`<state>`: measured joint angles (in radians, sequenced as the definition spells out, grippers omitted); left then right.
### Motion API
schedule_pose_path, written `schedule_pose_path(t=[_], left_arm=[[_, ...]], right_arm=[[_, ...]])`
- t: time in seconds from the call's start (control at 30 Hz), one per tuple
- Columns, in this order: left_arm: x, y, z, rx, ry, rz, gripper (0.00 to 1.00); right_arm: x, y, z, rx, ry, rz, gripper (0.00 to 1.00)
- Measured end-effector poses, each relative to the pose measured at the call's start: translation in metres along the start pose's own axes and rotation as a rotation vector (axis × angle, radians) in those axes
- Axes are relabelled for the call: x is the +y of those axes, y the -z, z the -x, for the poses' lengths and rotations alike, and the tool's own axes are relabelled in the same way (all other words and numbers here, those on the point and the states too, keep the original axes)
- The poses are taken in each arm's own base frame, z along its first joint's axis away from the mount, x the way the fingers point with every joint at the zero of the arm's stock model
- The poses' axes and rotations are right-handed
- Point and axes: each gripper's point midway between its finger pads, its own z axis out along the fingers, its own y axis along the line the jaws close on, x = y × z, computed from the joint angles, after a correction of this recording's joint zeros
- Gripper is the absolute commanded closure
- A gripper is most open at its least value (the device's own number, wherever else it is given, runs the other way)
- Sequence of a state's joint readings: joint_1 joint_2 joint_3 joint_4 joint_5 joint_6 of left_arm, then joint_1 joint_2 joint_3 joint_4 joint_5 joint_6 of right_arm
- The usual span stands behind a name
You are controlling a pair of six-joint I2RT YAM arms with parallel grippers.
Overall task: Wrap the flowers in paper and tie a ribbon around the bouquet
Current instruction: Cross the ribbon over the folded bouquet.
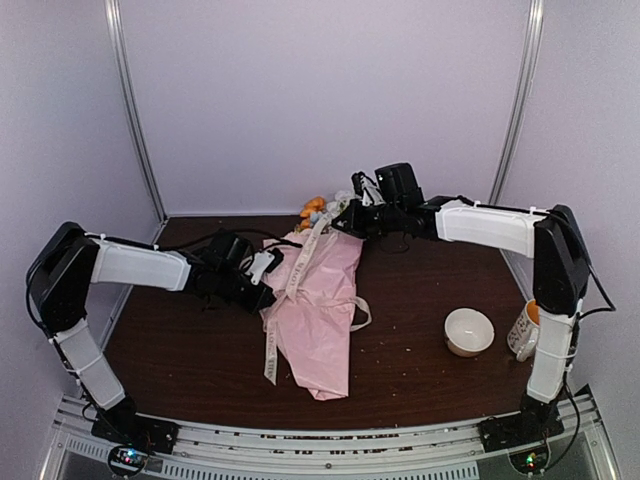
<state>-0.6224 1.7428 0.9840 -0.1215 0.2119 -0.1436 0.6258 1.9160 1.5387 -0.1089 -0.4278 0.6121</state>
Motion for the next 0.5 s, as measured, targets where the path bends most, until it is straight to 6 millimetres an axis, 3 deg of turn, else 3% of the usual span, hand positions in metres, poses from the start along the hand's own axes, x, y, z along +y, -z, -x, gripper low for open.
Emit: schedule_pose_path(t=[0.17,0.37,0.5], left_arm=[[0.003,0.017,0.0,-0.027,-0.005,0.036,1.0],[0.006,0.024,-0.008,-0.026,-0.012,0.059,1.0],[0.007,0.027,-0.012,-0.024,-0.016,0.07,1.0]], right_arm=[[-0.031,-0.018,0.003,-0.024,-0.07,-0.084,1.0],[-0.064,-0.013,0.014,-0.073,-0.132,-0.184,1.0],[-0.075,-0.015,-0.004,-0.044,-0.131,-0.217,1.0]])
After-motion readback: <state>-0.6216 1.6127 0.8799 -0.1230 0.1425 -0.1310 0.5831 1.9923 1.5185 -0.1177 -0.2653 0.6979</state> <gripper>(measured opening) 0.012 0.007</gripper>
